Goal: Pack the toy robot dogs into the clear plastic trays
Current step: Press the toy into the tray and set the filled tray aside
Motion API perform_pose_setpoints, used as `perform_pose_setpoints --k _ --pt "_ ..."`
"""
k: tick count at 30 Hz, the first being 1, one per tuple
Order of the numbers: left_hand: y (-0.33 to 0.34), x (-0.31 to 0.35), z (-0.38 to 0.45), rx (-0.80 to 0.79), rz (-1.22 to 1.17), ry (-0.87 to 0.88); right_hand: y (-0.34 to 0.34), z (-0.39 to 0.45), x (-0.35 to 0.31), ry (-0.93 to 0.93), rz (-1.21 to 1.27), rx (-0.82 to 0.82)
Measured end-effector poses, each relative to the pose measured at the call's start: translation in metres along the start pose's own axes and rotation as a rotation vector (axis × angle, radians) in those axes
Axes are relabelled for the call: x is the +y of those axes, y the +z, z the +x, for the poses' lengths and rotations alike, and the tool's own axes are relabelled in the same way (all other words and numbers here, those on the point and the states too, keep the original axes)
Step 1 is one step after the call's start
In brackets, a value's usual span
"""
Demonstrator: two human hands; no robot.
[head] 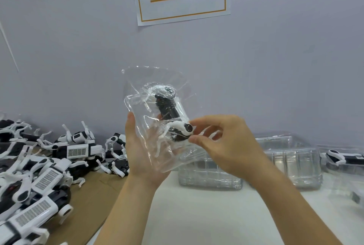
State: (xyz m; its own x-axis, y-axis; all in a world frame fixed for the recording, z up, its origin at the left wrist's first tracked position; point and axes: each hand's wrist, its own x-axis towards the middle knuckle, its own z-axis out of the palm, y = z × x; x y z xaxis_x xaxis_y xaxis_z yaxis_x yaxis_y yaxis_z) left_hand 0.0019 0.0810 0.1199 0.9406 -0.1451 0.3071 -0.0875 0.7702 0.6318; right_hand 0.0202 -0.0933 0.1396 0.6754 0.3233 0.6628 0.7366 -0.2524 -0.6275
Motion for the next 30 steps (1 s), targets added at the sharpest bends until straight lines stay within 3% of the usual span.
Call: perform_pose_setpoints --k 16,26,30 --pt "-0.008 0.0 0.002 0.056 0.081 0.026 -0.002 -0.003 -0.002 -0.08 -0.067 0.037" --pt "-0.013 -0.001 0.001 0.215 0.175 0.048 -0.01 -0.001 0.004 -0.118 -0.074 0.042" --pt "-0.006 -0.004 -0.001 0.072 0.296 -0.019 -0.01 0.002 0.003 -0.138 -0.061 0.186"
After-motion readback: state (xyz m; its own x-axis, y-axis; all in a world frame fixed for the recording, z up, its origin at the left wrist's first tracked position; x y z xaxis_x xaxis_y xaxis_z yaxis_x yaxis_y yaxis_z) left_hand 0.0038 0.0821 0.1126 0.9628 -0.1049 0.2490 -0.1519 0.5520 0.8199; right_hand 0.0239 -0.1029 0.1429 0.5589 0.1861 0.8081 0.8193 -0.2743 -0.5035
